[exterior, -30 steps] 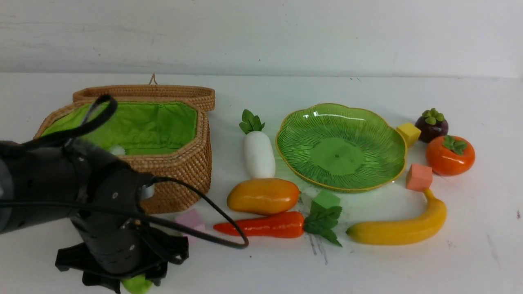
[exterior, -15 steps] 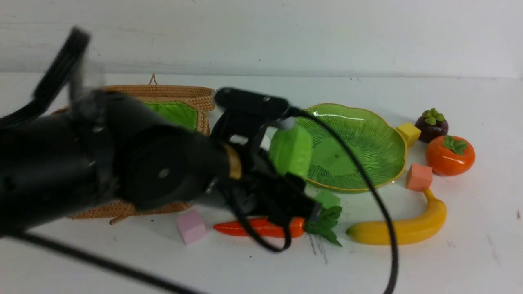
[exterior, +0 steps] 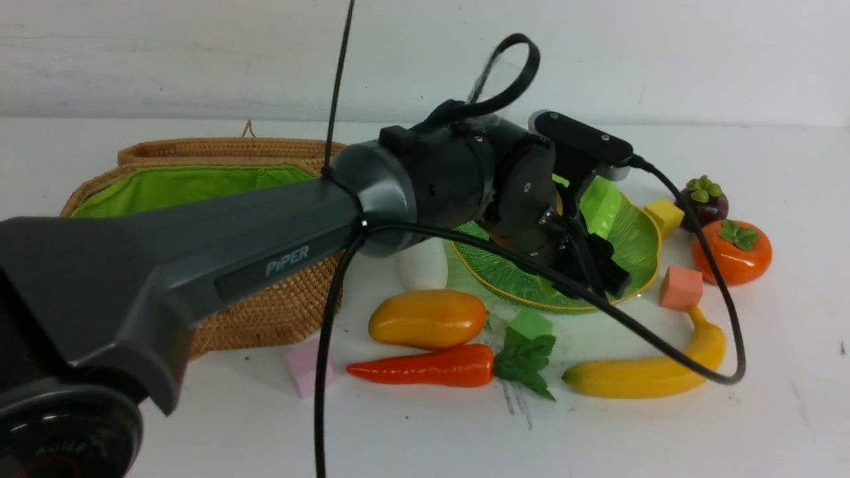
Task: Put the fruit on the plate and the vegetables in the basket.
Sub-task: Take a chayote with your left arm and place it on the basket on the left.
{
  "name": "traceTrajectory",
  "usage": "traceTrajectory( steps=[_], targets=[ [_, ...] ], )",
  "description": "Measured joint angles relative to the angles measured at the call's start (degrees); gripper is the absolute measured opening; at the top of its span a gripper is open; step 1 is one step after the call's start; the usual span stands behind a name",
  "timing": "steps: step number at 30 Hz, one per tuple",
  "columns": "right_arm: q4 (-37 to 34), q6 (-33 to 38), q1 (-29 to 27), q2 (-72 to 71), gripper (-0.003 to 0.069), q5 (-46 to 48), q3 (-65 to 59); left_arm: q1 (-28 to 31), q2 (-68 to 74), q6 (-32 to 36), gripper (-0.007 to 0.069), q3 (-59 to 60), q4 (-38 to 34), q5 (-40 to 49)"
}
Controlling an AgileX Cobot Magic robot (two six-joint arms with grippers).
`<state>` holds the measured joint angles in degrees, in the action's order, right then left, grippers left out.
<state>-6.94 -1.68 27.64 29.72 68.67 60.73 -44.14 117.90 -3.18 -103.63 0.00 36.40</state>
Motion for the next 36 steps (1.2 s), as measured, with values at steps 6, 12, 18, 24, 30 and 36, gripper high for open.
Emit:
traceTrajectory(
  steps=[6, 12, 18, 24, 30, 36],
  targets=[
    [0.4, 0.0, 0.0, -0.1, 0.0080, 0.3, 0.0, 0.9, -9.7, 0.0, 0.0428, 1.7, 3.4, 16.0],
    [0.5, 0.0, 0.0, -0.1, 0.0087, 0.4, 0.0, 7.8, -24.6, 6.8, 0.0428, 14.5, 10.0, 21.3],
    [0.3, 2.4, 0.0, -0.1, 0.0094, -2.6, 0.0, 25.7, -29.4, 27.7, 0.0428, 22.0, 1.9, 14.6],
    [-1.3, 2.8, 0.0, -0.1, 0.0097, -4.3, 0.0, 35.2, -26.2, 46.8, 0.0428, 22.4, -4.8, 13.3],
    [-2.7, 3.0, 0.0, -0.1, 0.0097, -4.9, 0.0, 38.9, -24.4, 49.4, 0.0428, 22.4, 0.0, 10.3],
    [-3.4, 3.0, 0.0, -0.1, 0.0097, -4.9, 0.0, 39.3, -24.4, 42.0, 0.0466, 22.4, 8.4, 8.6]
  ],
)
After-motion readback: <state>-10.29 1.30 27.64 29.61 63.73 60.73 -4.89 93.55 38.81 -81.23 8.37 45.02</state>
